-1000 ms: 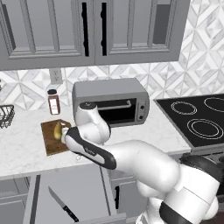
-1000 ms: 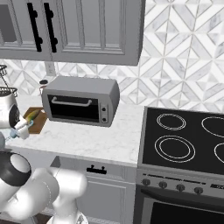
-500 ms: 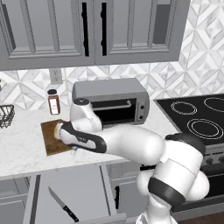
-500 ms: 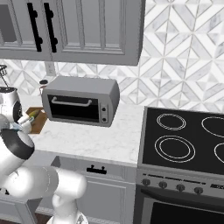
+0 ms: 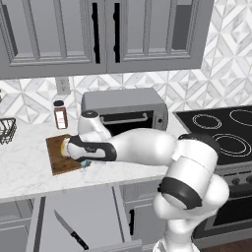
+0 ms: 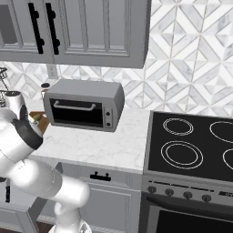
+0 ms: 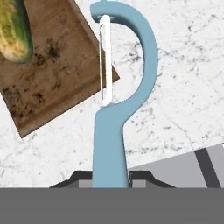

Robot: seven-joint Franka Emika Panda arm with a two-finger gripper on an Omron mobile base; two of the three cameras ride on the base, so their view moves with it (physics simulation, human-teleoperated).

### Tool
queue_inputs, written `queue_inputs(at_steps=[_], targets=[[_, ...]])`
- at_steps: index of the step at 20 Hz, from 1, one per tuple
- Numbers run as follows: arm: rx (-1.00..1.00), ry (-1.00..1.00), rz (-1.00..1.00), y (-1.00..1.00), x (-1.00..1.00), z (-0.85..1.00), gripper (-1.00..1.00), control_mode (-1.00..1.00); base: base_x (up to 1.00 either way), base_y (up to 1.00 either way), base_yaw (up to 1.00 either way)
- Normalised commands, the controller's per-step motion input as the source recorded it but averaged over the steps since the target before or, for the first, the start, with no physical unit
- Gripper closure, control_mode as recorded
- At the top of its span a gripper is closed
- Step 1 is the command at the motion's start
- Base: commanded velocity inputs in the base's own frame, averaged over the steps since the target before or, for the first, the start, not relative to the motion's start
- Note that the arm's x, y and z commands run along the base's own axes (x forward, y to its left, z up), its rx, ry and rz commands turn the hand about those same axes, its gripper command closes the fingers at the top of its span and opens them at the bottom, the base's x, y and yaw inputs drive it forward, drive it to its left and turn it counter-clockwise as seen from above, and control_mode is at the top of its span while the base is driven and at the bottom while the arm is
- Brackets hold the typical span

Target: Place the appropriate cutting tool for cutting the cucumber skin on the cutting board.

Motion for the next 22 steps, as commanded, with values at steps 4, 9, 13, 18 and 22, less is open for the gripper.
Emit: queue_inputs(at_steps=[4, 9, 13, 18, 22], targets=[[0.00, 0.00, 0.01, 0.00, 0.28, -0.07, 1.00, -1.00, 0.00, 0.00, 0.00], [0.00, 0.00, 0.00, 0.12, 0.28, -0.12, 1.00, -1.00, 0.00, 0.00, 0.00], [0.00, 0.00, 0.00, 0.30, 0.32, -0.05, 1.00, -1.00, 0.00, 0.00, 0.00], [0.00, 0.00, 0.00, 0.21, 0.30, -0.01, 1.00, -1.00, 0.00, 0.00, 0.00], [0.00, 0.01, 0.00, 0.11, 0.13, -0.08, 1.00, -1.00, 0.00, 0.00, 0.00]])
